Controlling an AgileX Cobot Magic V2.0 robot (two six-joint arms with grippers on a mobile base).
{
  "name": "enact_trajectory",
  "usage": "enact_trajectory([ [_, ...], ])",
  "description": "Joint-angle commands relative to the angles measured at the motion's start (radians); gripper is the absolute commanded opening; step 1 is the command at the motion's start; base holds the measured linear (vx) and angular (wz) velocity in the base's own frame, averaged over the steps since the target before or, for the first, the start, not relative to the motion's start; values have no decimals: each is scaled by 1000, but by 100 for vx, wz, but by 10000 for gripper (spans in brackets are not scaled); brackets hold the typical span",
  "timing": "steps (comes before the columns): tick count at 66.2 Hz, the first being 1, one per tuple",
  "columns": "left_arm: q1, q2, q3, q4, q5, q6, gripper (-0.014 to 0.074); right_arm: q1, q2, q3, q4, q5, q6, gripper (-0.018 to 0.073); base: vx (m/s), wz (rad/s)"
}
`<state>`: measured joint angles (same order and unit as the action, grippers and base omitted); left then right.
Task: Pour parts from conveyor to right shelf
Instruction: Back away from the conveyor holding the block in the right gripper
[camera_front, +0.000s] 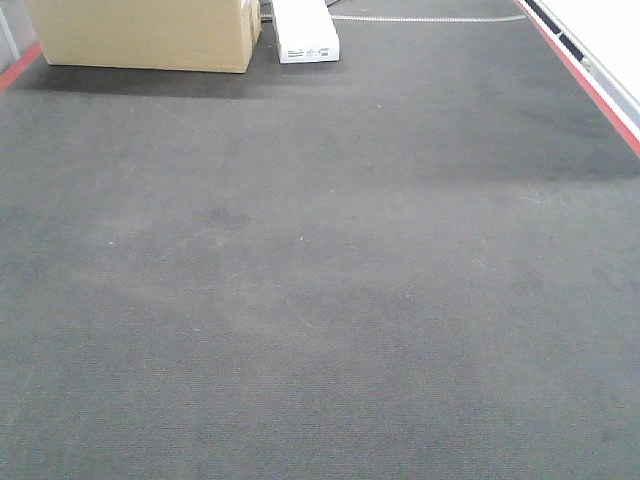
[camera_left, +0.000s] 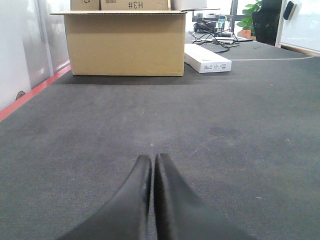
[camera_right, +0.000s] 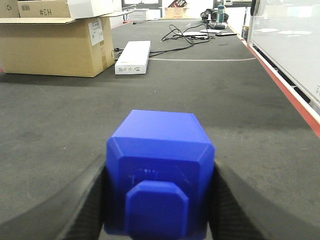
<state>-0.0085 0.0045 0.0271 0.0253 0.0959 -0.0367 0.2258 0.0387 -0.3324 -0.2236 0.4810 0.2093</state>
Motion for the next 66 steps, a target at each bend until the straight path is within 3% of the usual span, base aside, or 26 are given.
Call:
enact_trajectory([
  [1,-5,21,-20,-6,-74,-8,-6,2,11,-26,-19,-91,-9,-4,0,0],
  [66,-5,21,-20,-6,-74,-8,-6,2,11,-26,-19,-91,-6,-4,0,0],
])
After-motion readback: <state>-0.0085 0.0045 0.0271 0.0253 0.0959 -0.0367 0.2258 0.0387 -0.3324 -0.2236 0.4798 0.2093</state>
